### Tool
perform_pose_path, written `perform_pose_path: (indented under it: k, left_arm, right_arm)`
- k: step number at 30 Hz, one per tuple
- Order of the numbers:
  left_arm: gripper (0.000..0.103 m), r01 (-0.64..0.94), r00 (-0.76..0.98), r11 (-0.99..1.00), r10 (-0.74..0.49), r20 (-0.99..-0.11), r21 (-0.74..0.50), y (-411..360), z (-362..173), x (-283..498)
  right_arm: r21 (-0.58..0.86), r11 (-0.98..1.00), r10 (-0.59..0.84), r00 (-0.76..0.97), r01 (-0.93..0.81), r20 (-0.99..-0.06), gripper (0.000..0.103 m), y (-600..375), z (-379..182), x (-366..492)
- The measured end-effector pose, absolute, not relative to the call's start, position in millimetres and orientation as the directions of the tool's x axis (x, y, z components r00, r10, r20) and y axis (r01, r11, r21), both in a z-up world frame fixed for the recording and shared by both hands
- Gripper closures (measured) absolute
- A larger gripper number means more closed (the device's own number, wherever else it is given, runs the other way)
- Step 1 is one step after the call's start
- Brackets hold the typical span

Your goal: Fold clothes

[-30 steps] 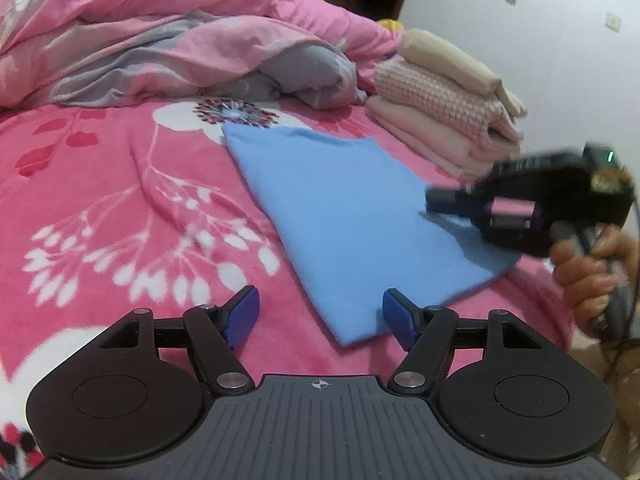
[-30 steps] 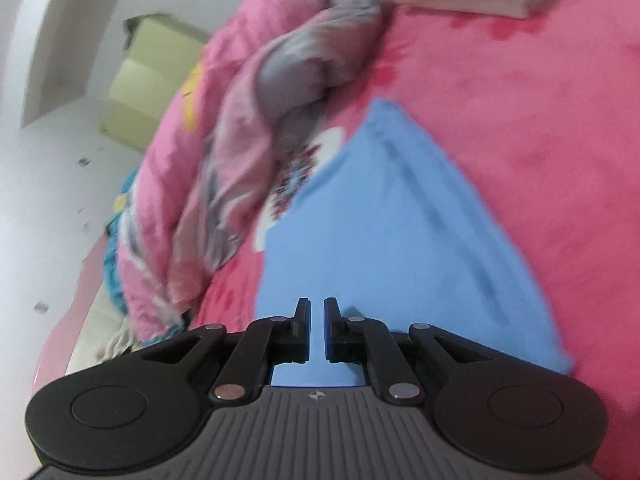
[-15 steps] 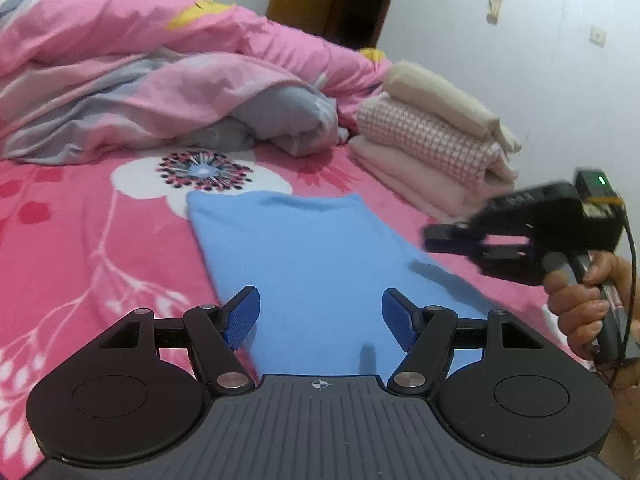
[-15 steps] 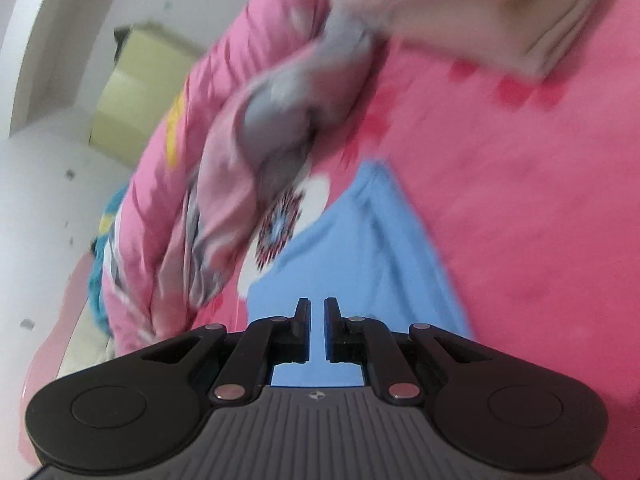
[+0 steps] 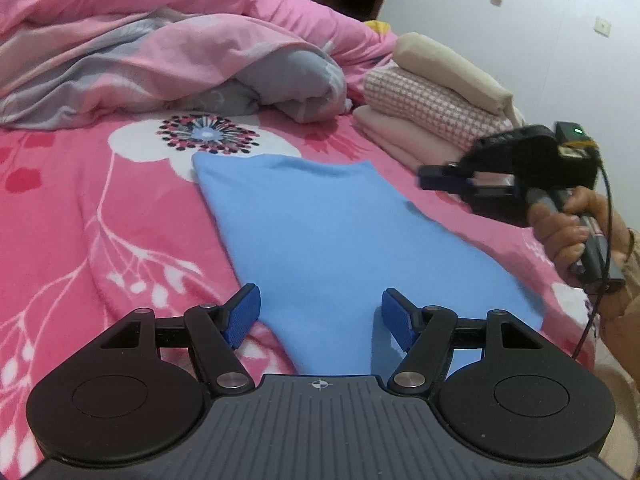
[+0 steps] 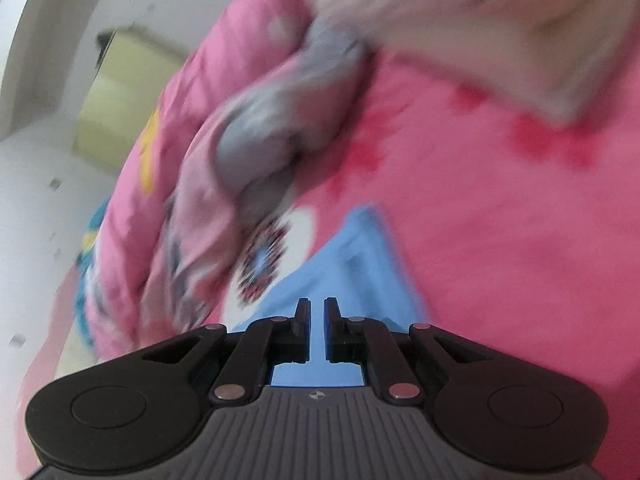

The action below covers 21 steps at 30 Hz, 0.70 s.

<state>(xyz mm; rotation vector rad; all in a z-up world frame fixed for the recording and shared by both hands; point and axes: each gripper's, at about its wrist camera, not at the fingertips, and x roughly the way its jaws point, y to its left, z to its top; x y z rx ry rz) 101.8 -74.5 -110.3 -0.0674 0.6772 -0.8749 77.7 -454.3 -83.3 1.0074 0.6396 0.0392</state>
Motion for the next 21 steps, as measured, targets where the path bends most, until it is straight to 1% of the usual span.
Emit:
perform_pose_path:
  k: [2, 4, 7, 10, 12, 17, 21]
  left_arm:
    - [0.036, 0.673, 0.444, 0.653, -0.732, -0.517, -0.347, -71, -113, 105]
    - [0.036, 0.669, 0.438, 0.646, -0.742, -0.507, -0.368, -68, -116, 107]
    - [0.036, 0.670, 0.434, 0.636, -0.754, -0.494, -0.383, -65, -118, 107]
    - [0.036, 0.665, 0.427, 0.627, -0.765, -0.483, -0.406, -62, -118, 109]
    - [0.036, 0.661, 0.421, 0.621, -0.772, -0.477, -0.421, -60, -119, 111]
    - [0.036, 0.660, 0.418, 0.616, -0.777, -0.471, -0.430, -59, -120, 111]
    - [0.035, 0.660, 0.418, 0.614, -0.779, -0.468, -0.432, -59, -121, 111]
  right_arm:
    - [0.801, 0.542, 0.383, 0.775, 0.253, -0.504, 0.096, -449, -94, 104]
    - [0.804, 0.521, 0.387, 0.760, 0.288, -0.523, 0.097, -463, -107, 125]
    - [0.820, 0.451, 0.337, 0.784, 0.353, -0.522, 0.097, -493, -119, 138]
    - [0.805, 0.456, 0.266, 0.805, 0.380, -0.531, 0.096, -506, -105, 135]
    - [0.809, 0.487, 0.309, 0.801, 0.330, -0.513, 0.096, -494, -95, 136]
    - [0.785, 0.583, 0.484, 0.687, 0.209, -0.542, 0.096, -443, -94, 169]
    - [0.777, 0.587, 0.498, 0.657, 0.225, -0.566, 0.097, -443, -113, 204]
